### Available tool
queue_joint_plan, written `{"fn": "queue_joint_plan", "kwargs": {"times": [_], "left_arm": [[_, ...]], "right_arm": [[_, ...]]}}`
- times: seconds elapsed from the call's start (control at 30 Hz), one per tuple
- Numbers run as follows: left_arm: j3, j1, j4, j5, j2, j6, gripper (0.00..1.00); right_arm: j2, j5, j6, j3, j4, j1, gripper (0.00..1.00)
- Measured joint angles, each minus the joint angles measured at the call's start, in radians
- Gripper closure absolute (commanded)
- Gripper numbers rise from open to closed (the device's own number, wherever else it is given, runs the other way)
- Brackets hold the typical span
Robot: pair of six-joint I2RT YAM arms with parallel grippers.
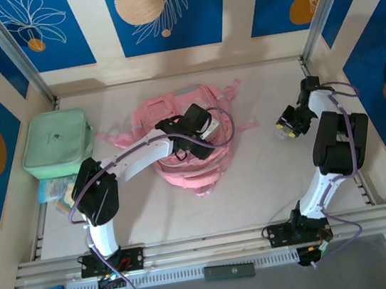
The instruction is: Pack books, pencil case, and school supplies into a backpack
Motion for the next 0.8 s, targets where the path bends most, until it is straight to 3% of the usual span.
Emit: {"fn": "queue_joint_plan", "kwargs": {"times": [0.37,0.53,0.8], "left_arm": [[0.013,0.073,0.003,0.018,0.000,0.030,0.63],[0.006,0.077,0.023,0.035,0.000,0.052,1.00],[0.068,0.082,0.021,0.021,0.000,-0.069,1.00]], "right_arm": [[-0.175,-0.080,0.018,-0.042,-0.014,0.165,0.79],[-0.273,-0.147,0.029,-0.056,-0.037,0.280,0.79],[-0.291,-0.259,0.096,-0.062,-0.032,0.500,0.80]]}}
